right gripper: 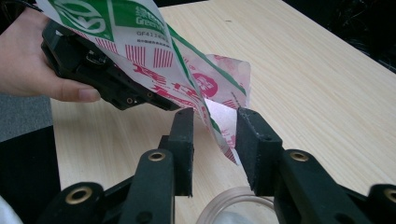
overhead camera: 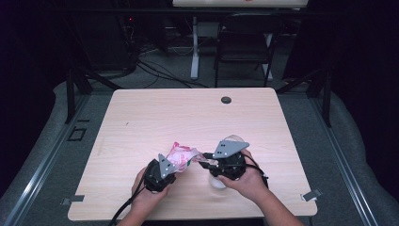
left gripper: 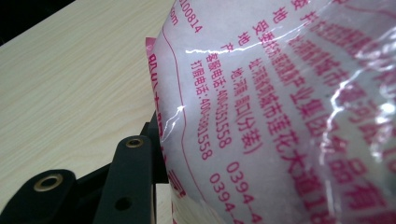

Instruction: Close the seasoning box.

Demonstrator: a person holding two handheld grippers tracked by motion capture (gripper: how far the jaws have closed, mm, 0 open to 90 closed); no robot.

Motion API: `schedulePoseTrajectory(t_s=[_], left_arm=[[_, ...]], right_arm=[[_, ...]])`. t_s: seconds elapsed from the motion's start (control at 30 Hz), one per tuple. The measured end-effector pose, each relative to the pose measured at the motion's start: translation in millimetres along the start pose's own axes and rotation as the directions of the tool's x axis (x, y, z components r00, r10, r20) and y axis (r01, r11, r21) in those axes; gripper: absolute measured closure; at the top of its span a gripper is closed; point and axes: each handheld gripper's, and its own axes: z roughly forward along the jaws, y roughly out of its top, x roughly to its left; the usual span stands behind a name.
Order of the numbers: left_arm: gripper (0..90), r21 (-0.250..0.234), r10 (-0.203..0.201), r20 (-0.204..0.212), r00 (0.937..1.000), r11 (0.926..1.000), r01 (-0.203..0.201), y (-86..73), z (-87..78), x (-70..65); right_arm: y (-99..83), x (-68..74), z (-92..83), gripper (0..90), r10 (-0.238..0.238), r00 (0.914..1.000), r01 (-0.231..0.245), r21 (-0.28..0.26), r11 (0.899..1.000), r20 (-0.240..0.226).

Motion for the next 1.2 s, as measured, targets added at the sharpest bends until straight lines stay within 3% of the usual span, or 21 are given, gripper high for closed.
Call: schedulePoseTrajectory(t_s=[0.33,0.7,1.2], left_arm=[[58.6,-0.028,0.022,-0.014,0.9997,0.9994,-0.023,11.3,-3.2,6.2],[58.8,-0.027,0.056,-0.022,0.9982,0.998,-0.057,21.5,-3.5,9.0],[58.9,-0.021,0.083,-0.01,0.9965,0.9963,-0.084,30.5,0.7,5.1]], right_arm=[[1.6,-3.2,-7.4,60.5,0.003,0.9999,-0.002,-0.015,1.0,0.017],[1.7,-4.4,-15.0,52.0,0.003,0.9996,-0.002,-0.022,1.0,0.027],[11.5,-2.2,-26.4,50.2,-0.054,0.9966,0.057,-0.034,0.998,0.063]])
